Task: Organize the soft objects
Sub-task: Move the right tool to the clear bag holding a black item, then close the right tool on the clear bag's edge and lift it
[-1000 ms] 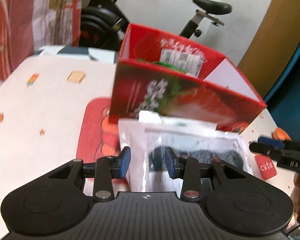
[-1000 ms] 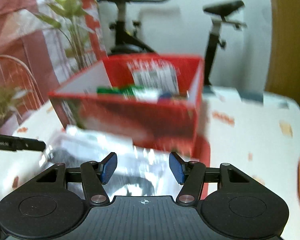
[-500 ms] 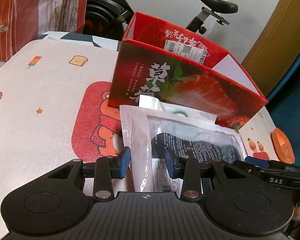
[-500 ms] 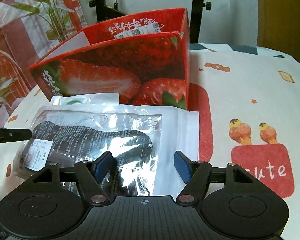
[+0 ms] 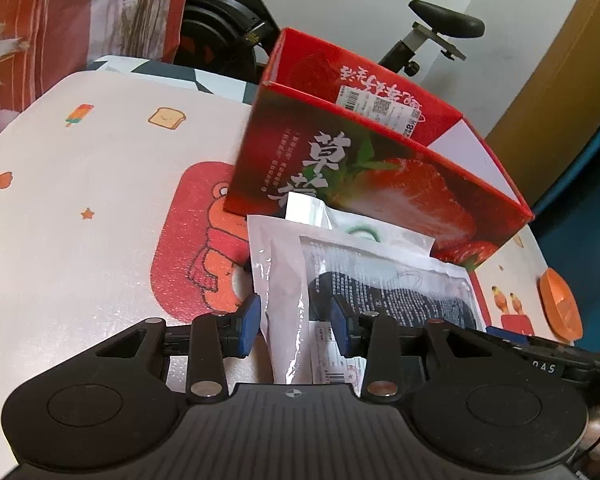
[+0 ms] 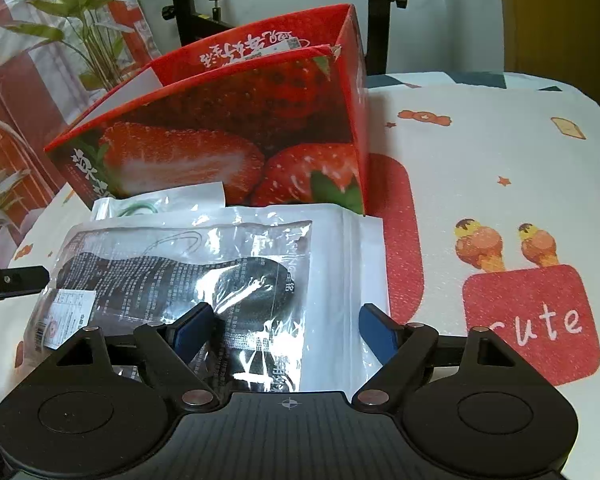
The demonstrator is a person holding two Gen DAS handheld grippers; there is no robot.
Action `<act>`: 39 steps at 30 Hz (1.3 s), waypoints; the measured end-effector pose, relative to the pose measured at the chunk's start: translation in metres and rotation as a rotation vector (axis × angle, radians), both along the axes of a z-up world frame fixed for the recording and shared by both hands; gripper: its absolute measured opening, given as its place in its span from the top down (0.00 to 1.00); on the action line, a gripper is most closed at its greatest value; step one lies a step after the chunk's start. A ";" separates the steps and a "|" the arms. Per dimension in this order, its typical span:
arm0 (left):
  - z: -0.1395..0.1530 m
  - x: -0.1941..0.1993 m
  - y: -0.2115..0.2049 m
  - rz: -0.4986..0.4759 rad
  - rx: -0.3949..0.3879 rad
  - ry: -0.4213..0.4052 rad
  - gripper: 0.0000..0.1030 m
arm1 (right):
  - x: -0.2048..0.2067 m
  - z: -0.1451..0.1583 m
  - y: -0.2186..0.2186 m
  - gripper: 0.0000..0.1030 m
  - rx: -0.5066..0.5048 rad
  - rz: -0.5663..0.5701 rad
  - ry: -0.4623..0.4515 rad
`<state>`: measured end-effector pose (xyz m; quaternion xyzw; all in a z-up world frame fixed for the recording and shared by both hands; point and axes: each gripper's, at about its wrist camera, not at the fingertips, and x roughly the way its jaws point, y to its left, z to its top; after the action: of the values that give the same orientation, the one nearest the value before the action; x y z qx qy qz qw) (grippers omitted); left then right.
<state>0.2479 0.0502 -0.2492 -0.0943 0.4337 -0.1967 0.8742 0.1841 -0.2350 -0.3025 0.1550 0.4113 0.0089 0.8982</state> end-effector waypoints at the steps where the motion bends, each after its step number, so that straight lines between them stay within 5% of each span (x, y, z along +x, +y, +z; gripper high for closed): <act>1: -0.001 0.000 0.001 -0.001 -0.008 0.012 0.59 | 0.000 0.000 0.000 0.25 0.001 0.001 -0.001; 8: -0.011 -0.003 -0.006 -0.030 -0.007 0.043 0.56 | 0.000 -0.002 0.005 0.25 0.002 0.013 -0.016; 14: -0.013 -0.002 -0.007 -0.037 0.001 0.049 0.56 | 0.000 0.004 0.010 0.40 0.003 0.047 -0.027; 25: -0.017 0.000 -0.007 -0.028 0.028 0.063 0.56 | -0.011 0.035 0.050 0.55 -0.267 0.253 -0.137; 39: 0.002 -0.005 0.002 0.007 0.008 -0.005 0.56 | -0.011 0.042 0.052 0.70 -0.219 0.278 -0.159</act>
<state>0.2427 0.0519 -0.2476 -0.0920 0.4317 -0.1921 0.8765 0.1727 -0.1833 -0.2604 -0.0031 0.3551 0.1005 0.9294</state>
